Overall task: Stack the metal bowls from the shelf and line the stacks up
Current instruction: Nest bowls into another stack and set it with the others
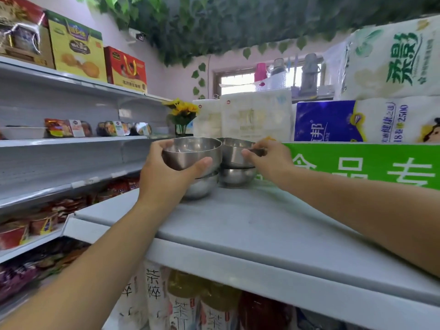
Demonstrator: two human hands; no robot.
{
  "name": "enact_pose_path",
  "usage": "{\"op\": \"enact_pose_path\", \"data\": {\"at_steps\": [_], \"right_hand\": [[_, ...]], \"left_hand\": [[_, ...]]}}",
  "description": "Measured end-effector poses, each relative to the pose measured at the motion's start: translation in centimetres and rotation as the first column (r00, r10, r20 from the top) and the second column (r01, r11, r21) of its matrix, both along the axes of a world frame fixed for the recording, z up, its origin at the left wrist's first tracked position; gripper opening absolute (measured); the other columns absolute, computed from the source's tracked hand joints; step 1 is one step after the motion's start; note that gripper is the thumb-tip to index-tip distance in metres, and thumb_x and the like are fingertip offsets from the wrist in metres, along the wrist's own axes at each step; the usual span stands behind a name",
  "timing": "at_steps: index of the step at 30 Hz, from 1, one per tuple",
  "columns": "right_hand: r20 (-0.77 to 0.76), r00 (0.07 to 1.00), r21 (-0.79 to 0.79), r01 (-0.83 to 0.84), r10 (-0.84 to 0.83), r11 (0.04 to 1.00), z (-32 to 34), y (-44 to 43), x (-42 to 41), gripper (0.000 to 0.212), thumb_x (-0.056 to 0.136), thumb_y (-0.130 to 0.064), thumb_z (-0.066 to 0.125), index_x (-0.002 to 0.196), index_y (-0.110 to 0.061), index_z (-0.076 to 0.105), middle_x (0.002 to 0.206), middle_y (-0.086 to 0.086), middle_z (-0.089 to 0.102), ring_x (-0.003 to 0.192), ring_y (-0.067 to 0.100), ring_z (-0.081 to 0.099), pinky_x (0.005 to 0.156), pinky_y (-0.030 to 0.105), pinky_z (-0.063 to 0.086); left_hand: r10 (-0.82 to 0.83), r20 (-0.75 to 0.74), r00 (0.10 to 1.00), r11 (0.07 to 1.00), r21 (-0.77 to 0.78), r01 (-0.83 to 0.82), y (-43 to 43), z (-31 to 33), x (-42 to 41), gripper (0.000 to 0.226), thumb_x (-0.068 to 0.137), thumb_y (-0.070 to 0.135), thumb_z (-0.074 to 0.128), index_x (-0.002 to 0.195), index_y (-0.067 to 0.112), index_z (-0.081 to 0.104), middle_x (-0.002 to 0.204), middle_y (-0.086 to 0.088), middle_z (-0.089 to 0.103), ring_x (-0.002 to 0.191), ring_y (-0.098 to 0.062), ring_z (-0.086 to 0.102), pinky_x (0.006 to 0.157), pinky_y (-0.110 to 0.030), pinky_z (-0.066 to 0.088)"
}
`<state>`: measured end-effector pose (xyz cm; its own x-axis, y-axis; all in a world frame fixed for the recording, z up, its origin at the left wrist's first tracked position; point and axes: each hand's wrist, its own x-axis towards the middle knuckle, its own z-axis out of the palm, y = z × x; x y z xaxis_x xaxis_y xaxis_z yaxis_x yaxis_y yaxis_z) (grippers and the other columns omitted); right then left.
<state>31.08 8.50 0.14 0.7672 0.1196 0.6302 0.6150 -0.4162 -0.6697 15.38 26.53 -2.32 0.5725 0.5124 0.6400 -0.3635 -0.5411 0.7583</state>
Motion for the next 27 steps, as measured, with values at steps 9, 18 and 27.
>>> {"op": "enact_pose_path", "data": {"at_steps": [9,18,27], "right_hand": [[0.129,0.988,0.3,-0.125,0.089,0.946,5.5,-6.5,-3.2,0.018,0.094,-0.039,0.071,0.098,-0.022,0.065,0.102,0.001,0.075,0.089,0.014,0.067,0.066,0.011,0.049],[0.088,0.97,0.322,-0.243,0.226,0.915,4.9,-12.5,-5.5,0.013,0.093,-0.036,0.069,0.097,-0.024,0.067,0.092,0.002,0.078,0.097,0.02,0.074,0.098,0.046,0.057],[0.038,0.95,0.195,-0.31,0.309,0.93,1.5,-12.7,-6.2,0.006,0.091,-0.032,0.072,0.089,-0.026,0.07,0.088,0.002,0.079,0.093,0.029,0.071,0.101,0.06,0.05]], "left_hand": [[-0.166,-0.015,0.986,0.952,0.259,0.165,-2.8,1.9,-1.9,0.096,0.055,0.067,0.082,0.138,0.038,0.044,0.126,0.023,0.054,0.117,-0.002,0.053,0.097,-0.028,0.049],[-0.331,-0.19,0.924,0.915,0.175,0.364,-8.5,1.0,2.2,0.065,0.064,0.06,0.085,0.117,0.055,0.048,0.1,0.04,0.065,0.094,0.025,0.056,0.079,0.0,0.044],[-0.319,-0.384,0.867,0.879,0.221,0.422,-7.7,0.0,2.3,0.139,0.061,0.066,0.074,0.157,0.024,-0.017,0.143,0.032,0.031,0.13,0.009,0.031,0.101,-0.008,0.025]]}}
